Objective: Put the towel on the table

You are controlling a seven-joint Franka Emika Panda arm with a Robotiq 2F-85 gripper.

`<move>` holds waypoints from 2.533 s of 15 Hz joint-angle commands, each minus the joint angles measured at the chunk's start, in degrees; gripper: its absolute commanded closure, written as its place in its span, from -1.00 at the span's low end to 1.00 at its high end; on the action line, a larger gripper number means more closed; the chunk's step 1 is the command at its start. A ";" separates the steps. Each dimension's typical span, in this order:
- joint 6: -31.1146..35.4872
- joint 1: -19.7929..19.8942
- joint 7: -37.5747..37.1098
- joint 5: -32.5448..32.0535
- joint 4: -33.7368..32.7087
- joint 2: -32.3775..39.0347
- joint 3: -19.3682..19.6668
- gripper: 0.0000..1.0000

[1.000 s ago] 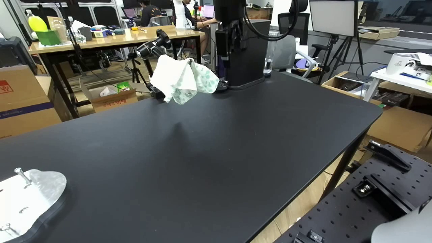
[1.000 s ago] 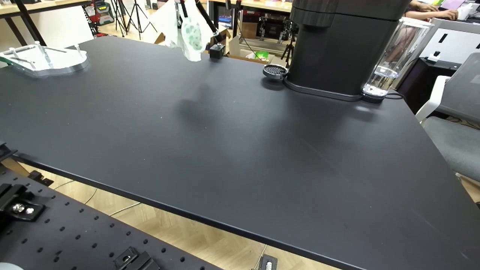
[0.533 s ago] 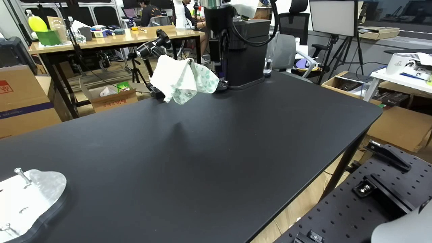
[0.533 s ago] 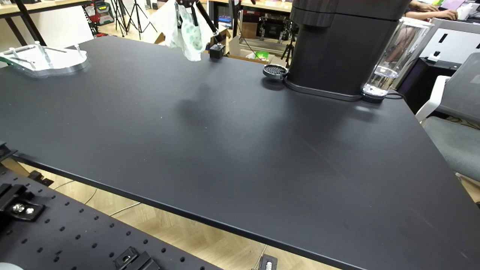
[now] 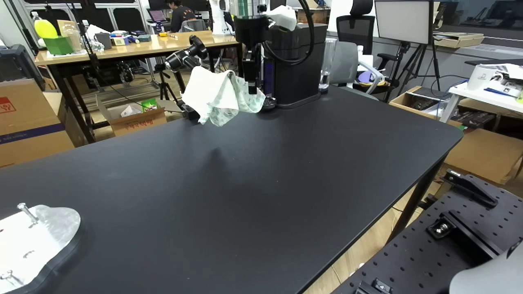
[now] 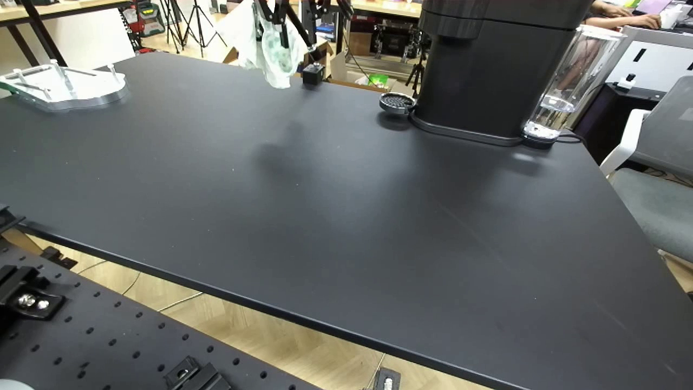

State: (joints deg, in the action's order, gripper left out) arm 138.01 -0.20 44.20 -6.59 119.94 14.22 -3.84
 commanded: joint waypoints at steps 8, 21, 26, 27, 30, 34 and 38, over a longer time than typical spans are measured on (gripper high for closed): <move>-7.24 0.54 4.00 3.29 -1.02 -1.90 -1.91 1.00; -26.59 -3.10 -20.68 0.96 12.96 -32.77 -1.04 0.99; -32.18 -3.19 -27.29 1.21 17.50 -41.38 -0.19 0.99; -31.57 -2.99 -28.71 1.27 17.98 -41.60 0.01 0.99; -29.43 -2.49 -32.58 2.88 18.58 -40.32 1.06 0.99; -23.05 -0.72 -38.49 4.43 18.52 -35.58 2.69 0.99; -16.94 0.03 -39.08 4.94 18.05 -31.34 3.77 0.42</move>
State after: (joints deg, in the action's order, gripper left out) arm 118.58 -0.30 7.49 -2.48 138.90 -19.52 -0.72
